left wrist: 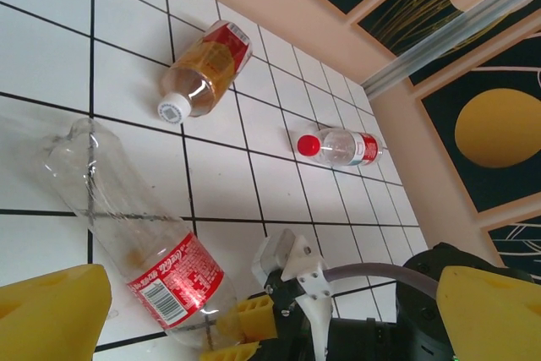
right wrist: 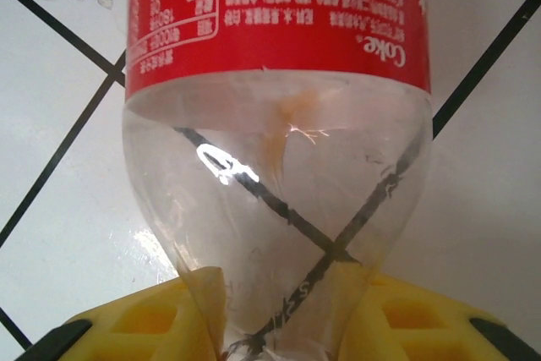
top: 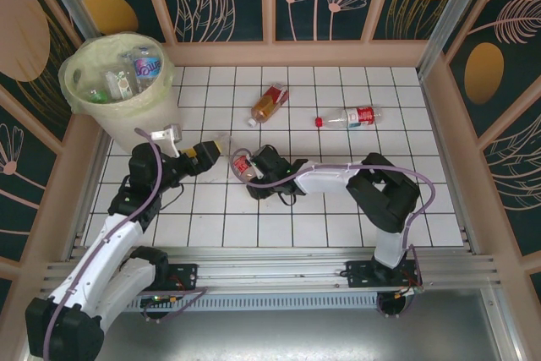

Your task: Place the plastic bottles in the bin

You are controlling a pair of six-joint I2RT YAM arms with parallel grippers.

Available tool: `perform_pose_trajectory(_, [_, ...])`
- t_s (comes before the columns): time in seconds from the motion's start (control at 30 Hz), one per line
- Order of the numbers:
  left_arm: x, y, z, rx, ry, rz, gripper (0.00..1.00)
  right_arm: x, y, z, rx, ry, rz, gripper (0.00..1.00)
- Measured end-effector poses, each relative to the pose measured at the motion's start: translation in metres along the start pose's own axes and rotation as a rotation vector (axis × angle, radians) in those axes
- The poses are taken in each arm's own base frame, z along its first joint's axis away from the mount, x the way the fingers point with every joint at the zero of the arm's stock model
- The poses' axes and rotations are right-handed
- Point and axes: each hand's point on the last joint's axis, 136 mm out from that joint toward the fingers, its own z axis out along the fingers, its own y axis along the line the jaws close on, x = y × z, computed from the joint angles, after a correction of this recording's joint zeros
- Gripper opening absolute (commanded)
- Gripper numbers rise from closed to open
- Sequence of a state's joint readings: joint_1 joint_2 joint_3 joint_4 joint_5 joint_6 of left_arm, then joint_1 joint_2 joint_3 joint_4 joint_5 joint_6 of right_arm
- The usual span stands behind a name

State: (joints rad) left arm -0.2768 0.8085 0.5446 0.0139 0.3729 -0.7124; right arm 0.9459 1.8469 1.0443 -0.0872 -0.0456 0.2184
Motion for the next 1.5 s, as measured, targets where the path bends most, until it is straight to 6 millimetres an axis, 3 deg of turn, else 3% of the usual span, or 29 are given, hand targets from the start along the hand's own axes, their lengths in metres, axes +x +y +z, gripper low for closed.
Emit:
perform_pose_trajectory(0.2, [0.012, 0.008, 0.011, 0.008, 0.016, -0.052, 0.97, 0.001, -0.007, -0.014, -0.034, -0.029, 0.04, 0.34])
perform_pose_trajectory(0.4, [0.023, 0.014, 0.027, 0.026, 0.031, -0.142, 0.97, -0.028, -0.008, -0.062, -0.149, -0.166, 0.101, 0.34])
perform_pose_trajectory(0.53, [0.029, 0.016, 0.04, 0.05, 0.049, -0.213, 0.97, -0.046, 0.009, -0.094, -0.264, -0.256, 0.085, 0.34])
perform_pose_trajectory(0.67, [0.028, 0.01, 0.05, 0.101, 0.051, -0.264, 0.98, -0.051, 0.028, -0.113, -0.369, -0.284, 0.055, 0.34])
perform_pose_trajectory(0.97, [0.016, -0.017, 0.058, 0.215, 0.047, -0.293, 0.9, -0.046, 0.046, -0.13, -0.488, -0.274, 0.026, 0.34])
perform_pose_trajectory(1.5, [0.002, -0.024, 0.053, 0.212, -0.001, -0.255, 0.63, -0.034, 0.053, -0.136, -0.539, -0.251, -0.014, 0.32])
